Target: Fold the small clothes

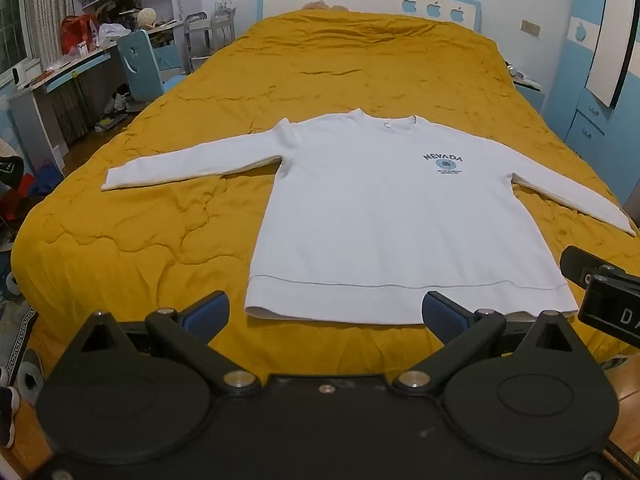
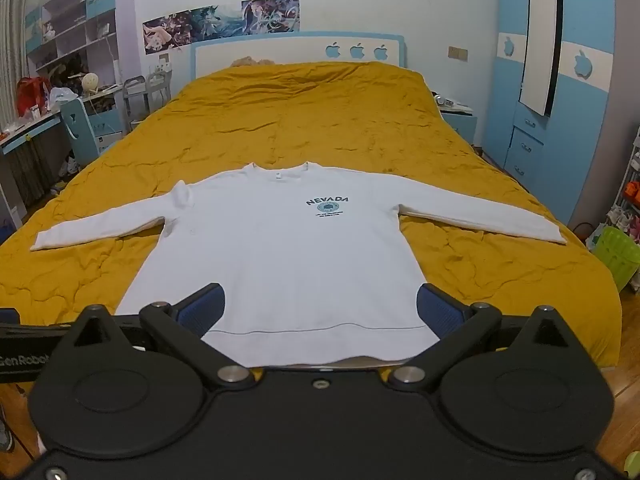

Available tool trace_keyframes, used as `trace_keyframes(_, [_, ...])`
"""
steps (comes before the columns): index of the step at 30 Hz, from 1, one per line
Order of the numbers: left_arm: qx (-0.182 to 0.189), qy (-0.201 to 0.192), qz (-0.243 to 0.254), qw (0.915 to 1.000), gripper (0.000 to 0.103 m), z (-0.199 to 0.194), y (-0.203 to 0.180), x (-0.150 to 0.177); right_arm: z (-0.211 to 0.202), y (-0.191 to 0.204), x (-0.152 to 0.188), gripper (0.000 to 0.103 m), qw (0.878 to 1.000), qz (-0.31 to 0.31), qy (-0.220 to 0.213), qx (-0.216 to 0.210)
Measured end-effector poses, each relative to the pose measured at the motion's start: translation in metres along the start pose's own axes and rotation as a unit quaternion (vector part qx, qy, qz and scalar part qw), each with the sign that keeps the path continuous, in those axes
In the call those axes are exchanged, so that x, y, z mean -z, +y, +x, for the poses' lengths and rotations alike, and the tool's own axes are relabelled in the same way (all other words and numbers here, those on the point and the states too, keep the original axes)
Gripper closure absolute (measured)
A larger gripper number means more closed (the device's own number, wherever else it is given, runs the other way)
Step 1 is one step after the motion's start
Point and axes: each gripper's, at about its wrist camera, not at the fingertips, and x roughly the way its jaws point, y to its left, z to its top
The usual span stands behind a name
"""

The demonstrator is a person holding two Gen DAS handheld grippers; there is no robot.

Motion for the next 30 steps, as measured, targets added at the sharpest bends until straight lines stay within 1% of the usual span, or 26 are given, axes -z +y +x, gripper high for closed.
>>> trace_keyframes(30, [0.001, -0.002, 0.003, 1.0, 0.0, 0.0006, -0.0022, 0.0001, 0.0013, 0.0033, -0.0021, 0.0, 1.0, -0.003, -0.001, 0.001])
